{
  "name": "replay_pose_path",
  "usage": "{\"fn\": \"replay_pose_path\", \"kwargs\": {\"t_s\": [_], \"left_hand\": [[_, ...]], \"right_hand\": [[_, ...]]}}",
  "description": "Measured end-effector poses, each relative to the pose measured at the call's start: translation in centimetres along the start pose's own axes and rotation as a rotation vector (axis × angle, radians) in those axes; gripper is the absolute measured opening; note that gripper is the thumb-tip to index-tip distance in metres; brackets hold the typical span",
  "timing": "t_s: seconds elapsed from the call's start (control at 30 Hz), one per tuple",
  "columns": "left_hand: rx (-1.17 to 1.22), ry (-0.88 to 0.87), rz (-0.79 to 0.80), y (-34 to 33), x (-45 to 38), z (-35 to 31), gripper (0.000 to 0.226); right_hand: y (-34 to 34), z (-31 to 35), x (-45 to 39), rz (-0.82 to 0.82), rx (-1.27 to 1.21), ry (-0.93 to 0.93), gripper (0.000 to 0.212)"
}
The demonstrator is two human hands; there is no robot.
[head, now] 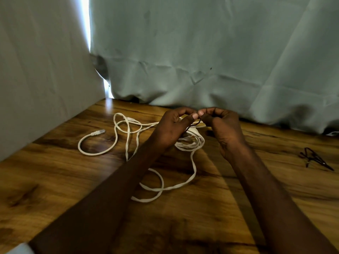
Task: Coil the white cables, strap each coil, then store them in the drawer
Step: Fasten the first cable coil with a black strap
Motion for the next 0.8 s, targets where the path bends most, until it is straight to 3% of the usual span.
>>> {"fn": "replay_pose_path", "kwargs": {"t_s": [0.17, 0.37, 0.53, 0.67, 0.8], "left_hand": [[0.006, 0.014, 0.0, 0.0, 0.2, -0.1, 0.016], [-0.024, -0.001, -0.022, 0.4, 0.0, 0.5, 0.019], [-0.083, -0.002, -0.079, 1.5, 0.3, 0.9, 0.018], [-0.004, -0.015, -0.078, 1.7, 0.4, 0.4, 0.021], [0.018, -0.012, -0.151, 2.4, 0.8, 0.3, 0.019]], "right_hand": [[0.2, 0.2, 0.0, -0.053, -0.022, 0.051, 0.007], [1.8, -0.5, -0.4, -0.157, -0.297, 0.047, 0.013], [0.3, 1.2, -0.9, 0.087, -0.84, 0.205, 0.012], [0.1, 2.1, -0.6, 0.157, -1.519, 0.324, 0.024], [-0.4, 0.4, -0.7, 0.095, -1.555, 0.228, 0.028]]}}
Point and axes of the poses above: each hand's wrist, its own x-axis away from the middle knuckle, its own y-axis out of the back of the hand, z = x × y, the point moved 9 cm from there along -x, towards the middle knuckle, and after that the axes turned 14 degrees about z, right-handed, at the moved point
